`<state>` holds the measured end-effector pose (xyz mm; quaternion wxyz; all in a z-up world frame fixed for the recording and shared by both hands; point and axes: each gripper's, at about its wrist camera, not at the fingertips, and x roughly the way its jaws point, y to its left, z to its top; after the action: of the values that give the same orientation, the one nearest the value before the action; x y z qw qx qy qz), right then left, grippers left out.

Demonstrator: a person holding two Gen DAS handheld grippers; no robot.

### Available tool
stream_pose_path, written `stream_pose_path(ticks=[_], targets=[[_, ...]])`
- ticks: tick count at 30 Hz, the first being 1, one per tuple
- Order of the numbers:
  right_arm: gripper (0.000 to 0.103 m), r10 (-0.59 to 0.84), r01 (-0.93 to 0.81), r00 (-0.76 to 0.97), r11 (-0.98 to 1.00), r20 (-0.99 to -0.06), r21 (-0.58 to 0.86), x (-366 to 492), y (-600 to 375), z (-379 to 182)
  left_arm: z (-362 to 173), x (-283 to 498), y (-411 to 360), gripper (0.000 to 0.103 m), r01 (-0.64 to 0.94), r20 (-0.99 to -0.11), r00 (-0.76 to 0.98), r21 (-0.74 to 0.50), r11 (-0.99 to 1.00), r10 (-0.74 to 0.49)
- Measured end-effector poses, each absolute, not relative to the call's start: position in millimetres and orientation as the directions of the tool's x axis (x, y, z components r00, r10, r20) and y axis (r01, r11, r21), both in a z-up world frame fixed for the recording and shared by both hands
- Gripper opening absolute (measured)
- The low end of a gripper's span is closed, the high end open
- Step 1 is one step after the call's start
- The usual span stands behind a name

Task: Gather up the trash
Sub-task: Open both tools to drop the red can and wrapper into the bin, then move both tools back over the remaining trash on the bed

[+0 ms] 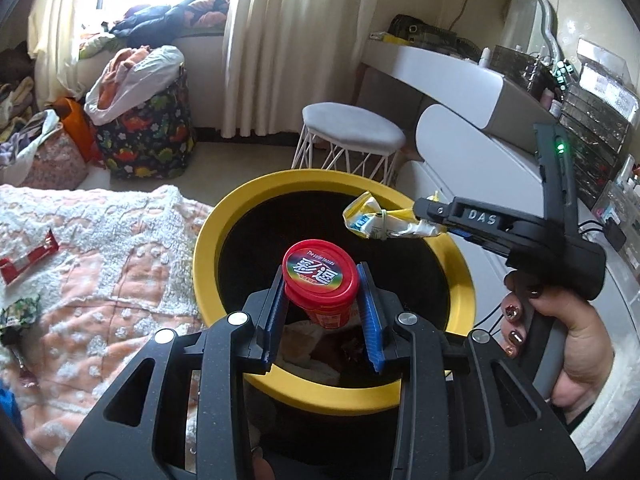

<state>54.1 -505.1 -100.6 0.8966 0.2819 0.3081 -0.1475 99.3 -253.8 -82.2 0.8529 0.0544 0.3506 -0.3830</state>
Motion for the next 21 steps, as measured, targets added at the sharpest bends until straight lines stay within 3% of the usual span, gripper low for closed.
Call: stream_pose_path(ticks=[1,2,4,10,14,21], targets=[[0.033,-0.081,0.434,0.770,0.794,-0.633,0.426,53.7,-505.4,-100.9,-82.7,99.3,-253.6,0.029,0.687,-0.641,0.465,-0.174,0.706,-0.611],[0.043,-0.077,0.434,0.773,0.788,-0.630,0.436,53.8,-506.0,-101.1,-82.5,100.3,-251.9,0.039,0.681,-0.641,0.469,-0.176,0.711,-0.608],[0.051,-0.079,0.434,0.776,0.787,-0.626,0.438,53.5,-505.5,-100.2,-81.3,100.7,-246.4,0.061,0.668,-0.635,0.485,-0.174,0.724,-0.601],[0.055,-0.029,0.369,0.790,0.821,-0.612,0.436,63.9,-485.0,-91.9,-74.0,105.7,-221.4,0.084,0.619,-0.620,0.543,-0.159,0.769,-0.565],[0.057,-0.001,0.323,0.797,0.845,-0.604,0.425,71.6,-465.4,-85.3,-70.6,110.2,-202.3,0.092,0.580,-0.616,0.577,-0.153,0.800,-0.536],[0.059,0.063,0.231,0.805,0.882,-0.589,0.410,86.8,-427.3,-73.1,-67.9,121.6,-164.7,0.092,0.486,-0.622,0.638,-0.134,0.864,-0.455]])
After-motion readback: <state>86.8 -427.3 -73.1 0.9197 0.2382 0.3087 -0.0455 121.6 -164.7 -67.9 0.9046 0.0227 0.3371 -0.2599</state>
